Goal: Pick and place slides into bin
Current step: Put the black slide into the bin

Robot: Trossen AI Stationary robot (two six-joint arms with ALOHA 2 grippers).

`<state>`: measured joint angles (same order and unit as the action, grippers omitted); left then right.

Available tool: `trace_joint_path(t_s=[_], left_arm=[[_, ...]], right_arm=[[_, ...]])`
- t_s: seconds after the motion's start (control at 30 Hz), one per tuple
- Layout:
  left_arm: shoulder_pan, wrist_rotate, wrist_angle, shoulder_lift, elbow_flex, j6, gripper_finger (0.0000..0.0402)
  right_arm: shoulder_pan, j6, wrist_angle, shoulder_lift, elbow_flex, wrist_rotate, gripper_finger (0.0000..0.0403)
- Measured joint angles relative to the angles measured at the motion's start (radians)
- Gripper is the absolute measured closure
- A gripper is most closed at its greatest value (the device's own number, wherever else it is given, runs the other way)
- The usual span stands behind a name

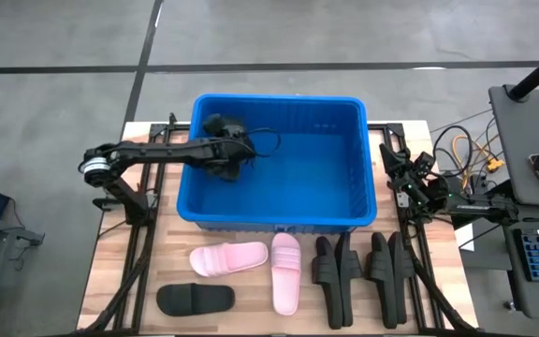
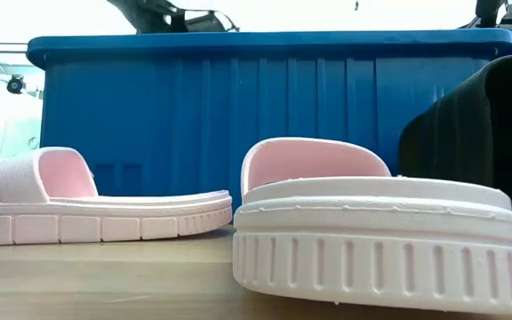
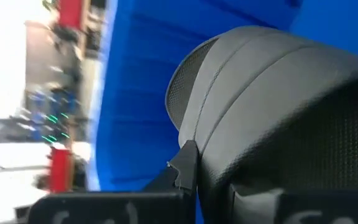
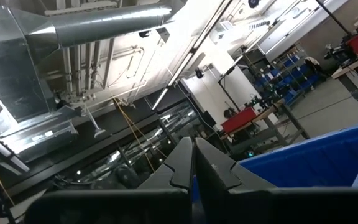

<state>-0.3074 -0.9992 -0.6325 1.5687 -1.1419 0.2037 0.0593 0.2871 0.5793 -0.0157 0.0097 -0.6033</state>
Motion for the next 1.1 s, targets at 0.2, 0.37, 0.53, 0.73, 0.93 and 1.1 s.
trace_joint_path(t_s=[0.2,0.37,0.53,0.73,0.93,1.1], left_arm=[[-0.062,0.062,0.030,0.000,0.077,-0.092,0.0401],[-0.081,0.061,0.032,0.000,0.112,-0.040,0.0401],[-0.093,0.060,0.058,0.000,0.141,-0.034,0.0401],[-0.108,0.067,0.173,0.000,0.198,0.037,0.0401],[-0.124,0.077,0.271,0.000,0.247,0.098,0.0401],[-0.155,0.080,0.292,0.000,0.258,0.094,0.0401]], right_arm=[[0.000,0.000,0.000,0.000,0.000,0.000,0.0394],[0.000,0.000,0.000,0.000,0.000,0.000,0.0394],[0.000,-0.001,0.000,0.000,0.000,0.000,0.0394],[0.000,-0.003,0.000,0.000,0.000,0.000,0.0394],[0.000,-0.003,-0.005,0.000,0.000,0.000,0.0394],[0.000,-0.003,-0.007,0.000,0.000,0.000,0.0394]])
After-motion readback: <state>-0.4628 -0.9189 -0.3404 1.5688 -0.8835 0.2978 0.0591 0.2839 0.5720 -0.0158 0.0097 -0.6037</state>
